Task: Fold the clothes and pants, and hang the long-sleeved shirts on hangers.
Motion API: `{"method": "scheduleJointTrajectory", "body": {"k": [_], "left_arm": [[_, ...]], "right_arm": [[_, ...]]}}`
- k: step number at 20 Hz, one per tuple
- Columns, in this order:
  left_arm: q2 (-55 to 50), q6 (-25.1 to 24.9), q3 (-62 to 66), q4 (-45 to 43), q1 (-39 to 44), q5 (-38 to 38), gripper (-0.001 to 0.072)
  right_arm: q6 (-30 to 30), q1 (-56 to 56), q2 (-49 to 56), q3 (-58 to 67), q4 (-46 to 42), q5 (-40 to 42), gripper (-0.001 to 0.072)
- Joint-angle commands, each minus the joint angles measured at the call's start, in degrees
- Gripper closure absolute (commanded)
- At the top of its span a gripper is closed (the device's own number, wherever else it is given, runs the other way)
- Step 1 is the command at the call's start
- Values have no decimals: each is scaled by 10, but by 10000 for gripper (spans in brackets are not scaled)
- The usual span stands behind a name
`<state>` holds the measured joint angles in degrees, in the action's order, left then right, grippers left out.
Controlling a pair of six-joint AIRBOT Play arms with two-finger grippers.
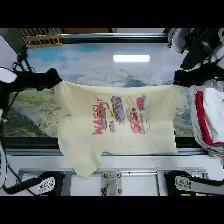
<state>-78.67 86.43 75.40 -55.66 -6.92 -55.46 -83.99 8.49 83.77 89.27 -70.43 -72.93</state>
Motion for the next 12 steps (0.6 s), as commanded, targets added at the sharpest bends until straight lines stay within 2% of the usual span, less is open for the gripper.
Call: {"method": "scheduleJointTrajectory", "body": {"k": [1, 4, 6, 9, 12], "left_arm": [[-130, -7, 44, 4, 7, 38, 701], [-195, -7, 108, 3, 7, 29, 701], [-213, -5, 133, 3, 5, 26, 701], [-209, -6, 145, 1, -6, -2, 701], [-178, -11, 100, -2, -12, -7, 701]], "right_arm": [[-16, -17, 111, 14, -5, 83, 703], [-35, -21, 136, 23, -3, 166, 703], [-48, -20, 136, 23, -3, 194, 702], [-48, -4, 127, 23, -10, 170, 703], [-48, 0, 119, 12, -30, 126, 703]]}}
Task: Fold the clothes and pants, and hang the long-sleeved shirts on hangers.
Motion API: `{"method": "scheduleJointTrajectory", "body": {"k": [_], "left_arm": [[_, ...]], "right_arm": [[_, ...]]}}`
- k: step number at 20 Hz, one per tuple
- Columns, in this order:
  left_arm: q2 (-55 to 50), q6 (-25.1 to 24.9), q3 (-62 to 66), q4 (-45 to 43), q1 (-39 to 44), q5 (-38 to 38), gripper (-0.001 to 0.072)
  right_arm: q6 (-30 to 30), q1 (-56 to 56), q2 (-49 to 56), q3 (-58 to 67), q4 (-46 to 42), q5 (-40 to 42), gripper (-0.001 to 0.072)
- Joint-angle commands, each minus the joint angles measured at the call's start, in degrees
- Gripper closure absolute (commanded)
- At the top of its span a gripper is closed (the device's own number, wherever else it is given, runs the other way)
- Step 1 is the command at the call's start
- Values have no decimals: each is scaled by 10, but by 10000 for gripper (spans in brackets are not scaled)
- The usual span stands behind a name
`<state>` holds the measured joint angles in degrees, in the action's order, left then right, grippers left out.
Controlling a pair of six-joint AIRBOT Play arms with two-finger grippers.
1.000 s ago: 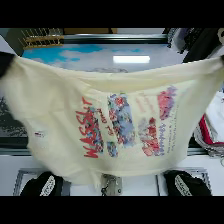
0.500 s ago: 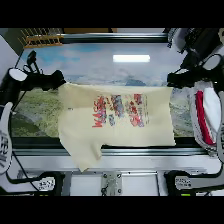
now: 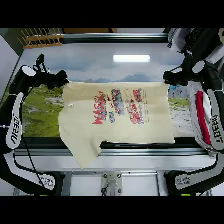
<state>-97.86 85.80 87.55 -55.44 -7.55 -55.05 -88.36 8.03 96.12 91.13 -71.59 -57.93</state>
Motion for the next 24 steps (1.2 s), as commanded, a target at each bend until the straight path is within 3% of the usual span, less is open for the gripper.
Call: {"method": "scheduleJointTrajectory", "body": {"k": [1, 4, 13, 14, 15, 16, 17, 18, 21, 24], "left_arm": [[28, -14, -50, -4, -5, -5, 701], [57, -35, -124, -4, 0, 1, 701], [77, -35, -274, 0, 1, 45, 701], [78, -35, -273, 1, 1, 45, 701], [78, -35, -270, 2, 1, 43, 632], [78, -35, -260, 2, 1, 33, 292], [82, -34, -247, 0, 1, 20, 188], [93, -35, -235, -2, 1, 10, 220], [169, -34, -238, -5, 1, 8, 220], [256, -33, -309, -4, 12, 8, 221]], "right_arm": [[-4, 3, -8, -17, -19, -26, 703], [-4, -4, -28, -69, -22, -26, 703], [-4, -17, -63, -229, -21, -9, 697], [-4, -17, -63, -229, -18, -10, 662], [-4, -16, -64, -229, -11, -10, 431], [-4, -14, -69, -228, -3, -10, 134], [-4, -12, -81, -227, -1, -11, 113], [-4, -9, -103, -227, -4, -13, 138], [-2, 24, -196, -235, -44, -80, 137], [-11, 90, -303, -318, -77, -155, 136]]}}
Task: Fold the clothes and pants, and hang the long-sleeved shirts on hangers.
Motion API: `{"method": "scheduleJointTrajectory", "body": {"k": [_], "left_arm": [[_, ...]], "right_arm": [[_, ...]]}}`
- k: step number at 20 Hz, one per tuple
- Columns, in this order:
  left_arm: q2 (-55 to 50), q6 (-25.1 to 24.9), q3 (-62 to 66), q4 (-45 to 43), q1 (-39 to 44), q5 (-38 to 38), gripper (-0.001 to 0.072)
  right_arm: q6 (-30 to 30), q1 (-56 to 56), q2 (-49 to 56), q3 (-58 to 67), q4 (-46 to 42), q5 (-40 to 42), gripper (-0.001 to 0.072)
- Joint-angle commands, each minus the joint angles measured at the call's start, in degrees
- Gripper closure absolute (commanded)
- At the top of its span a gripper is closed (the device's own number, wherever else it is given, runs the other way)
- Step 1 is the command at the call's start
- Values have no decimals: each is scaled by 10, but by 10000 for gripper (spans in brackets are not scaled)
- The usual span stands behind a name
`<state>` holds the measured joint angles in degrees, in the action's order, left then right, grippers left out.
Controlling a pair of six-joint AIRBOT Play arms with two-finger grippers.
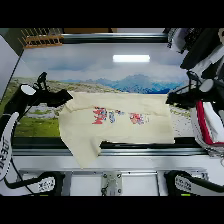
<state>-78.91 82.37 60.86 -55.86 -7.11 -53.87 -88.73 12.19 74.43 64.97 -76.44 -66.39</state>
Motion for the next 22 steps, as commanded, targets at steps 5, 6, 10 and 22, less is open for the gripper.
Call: {"method": "scheduleJointTrajectory", "body": {"k": [5, 6, 10, 22], "left_arm": [[150, 4, -148, 1, 56, 25, 221], [159, 8, -160, 1, 67, 33, 221], [164, 8, -168, 1, 86, 40, 221], [164, 10, -168, 4, 85, 40, 220]], "right_arm": [[-155, 148, -228, -299, -11, -71, 122], [-162, 158, -244, -340, 14, -57, 123], [-171, 159, -257, -434, 100, 26, 125], [-176, 103, -208, -462, 123, 178, 131]]}}
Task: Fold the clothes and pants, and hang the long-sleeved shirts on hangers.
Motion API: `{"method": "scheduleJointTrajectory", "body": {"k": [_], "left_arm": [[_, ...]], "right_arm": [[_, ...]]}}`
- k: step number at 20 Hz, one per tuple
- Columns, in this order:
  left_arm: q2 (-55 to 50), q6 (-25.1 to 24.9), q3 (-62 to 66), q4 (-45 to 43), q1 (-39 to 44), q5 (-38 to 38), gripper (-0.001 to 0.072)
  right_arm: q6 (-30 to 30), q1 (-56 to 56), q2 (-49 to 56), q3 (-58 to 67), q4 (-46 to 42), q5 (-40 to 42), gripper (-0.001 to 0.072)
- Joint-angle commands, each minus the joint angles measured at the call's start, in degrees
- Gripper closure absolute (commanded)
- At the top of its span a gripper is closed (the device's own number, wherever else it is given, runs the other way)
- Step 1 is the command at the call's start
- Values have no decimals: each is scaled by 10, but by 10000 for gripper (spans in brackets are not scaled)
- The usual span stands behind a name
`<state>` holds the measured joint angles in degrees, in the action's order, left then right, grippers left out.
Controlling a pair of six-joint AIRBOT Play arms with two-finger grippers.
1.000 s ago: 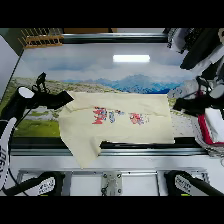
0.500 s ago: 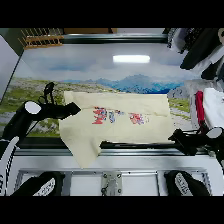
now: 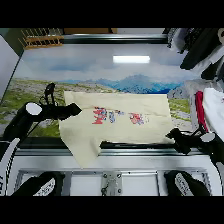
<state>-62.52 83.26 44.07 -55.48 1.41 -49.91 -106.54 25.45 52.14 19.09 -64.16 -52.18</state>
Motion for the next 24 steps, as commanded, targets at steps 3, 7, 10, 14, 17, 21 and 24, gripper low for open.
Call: {"method": "scheduleJointTrajectory", "body": {"k": [3, 7, 10, 14, 17, 21, 24], "left_arm": [[1, 6, 0, -8, -6, -14, 220], [11, 84, -22, -112, -72, -117, 63], [57, 92, -97, -125, -140, -141, 66], [112, 92, -195, -125, -215, -154, 67], [109, 93, -239, -118, -220, -136, 67], [65, 82, -245, -83, -161, -116, 68], [34, 80, -244, -44, -92, -96, 68]], "right_arm": [[12, -74, 19, -2, -1, 54, 638], [18, -79, 18, 4, 0, 50, 701], [17, -79, 18, 4, 0, 50, 701], [17, -79, 18, 4, 0, 51, 701], [17, -79, 18, 4, 4, 51, 701], [17, -79, 18, 4, 17, 55, 701], [17, -79, 18, 4, 17, 55, 701]]}}
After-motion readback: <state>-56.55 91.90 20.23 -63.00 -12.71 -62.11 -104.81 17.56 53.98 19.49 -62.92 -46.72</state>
